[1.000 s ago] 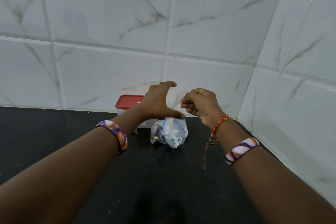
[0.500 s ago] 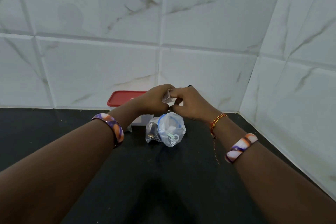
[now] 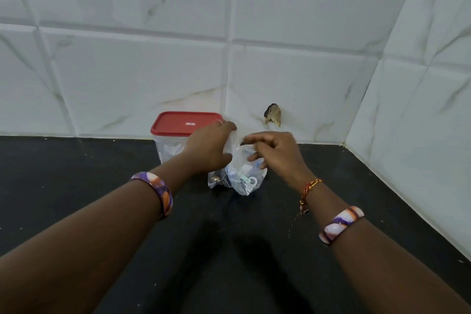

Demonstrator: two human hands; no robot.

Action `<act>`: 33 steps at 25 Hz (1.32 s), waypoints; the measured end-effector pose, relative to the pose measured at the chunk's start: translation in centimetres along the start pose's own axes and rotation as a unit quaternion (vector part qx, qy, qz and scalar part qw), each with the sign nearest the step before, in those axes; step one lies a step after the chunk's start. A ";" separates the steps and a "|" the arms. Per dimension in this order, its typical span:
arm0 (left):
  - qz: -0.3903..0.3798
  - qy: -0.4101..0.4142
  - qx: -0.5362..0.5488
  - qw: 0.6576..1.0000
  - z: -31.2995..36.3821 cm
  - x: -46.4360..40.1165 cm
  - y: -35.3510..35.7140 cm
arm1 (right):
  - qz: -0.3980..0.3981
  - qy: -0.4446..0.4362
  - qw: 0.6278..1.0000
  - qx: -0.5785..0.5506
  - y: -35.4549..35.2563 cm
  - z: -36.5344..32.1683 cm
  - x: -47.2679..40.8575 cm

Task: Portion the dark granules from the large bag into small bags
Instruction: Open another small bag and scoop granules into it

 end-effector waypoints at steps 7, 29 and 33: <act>0.016 -0.256 0.181 0.949 -1.9 2.9 7.6 | -0.026 0.144 0.952 0.270 4.5 7.8 0.3; -0.017 -0.079 0.300 0.951 1.7 -3.5 7.7 | 0.107 0.300 0.946 -0.064 3.5 11.3 -2.4; 0.065 -0.124 0.286 0.948 -1.4 -2.0 6.2 | 0.114 0.273 0.954 -0.040 3.5 9.7 -2.0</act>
Point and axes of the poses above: each hand's wrist, its own x-axis away from the middle knuckle, its own y-axis out of the palm, z = x × y, the point moved 8 cm from there along -x, towards the middle knuckle, and after that the axes turned 7 degrees about y, right-handed, at the moved point
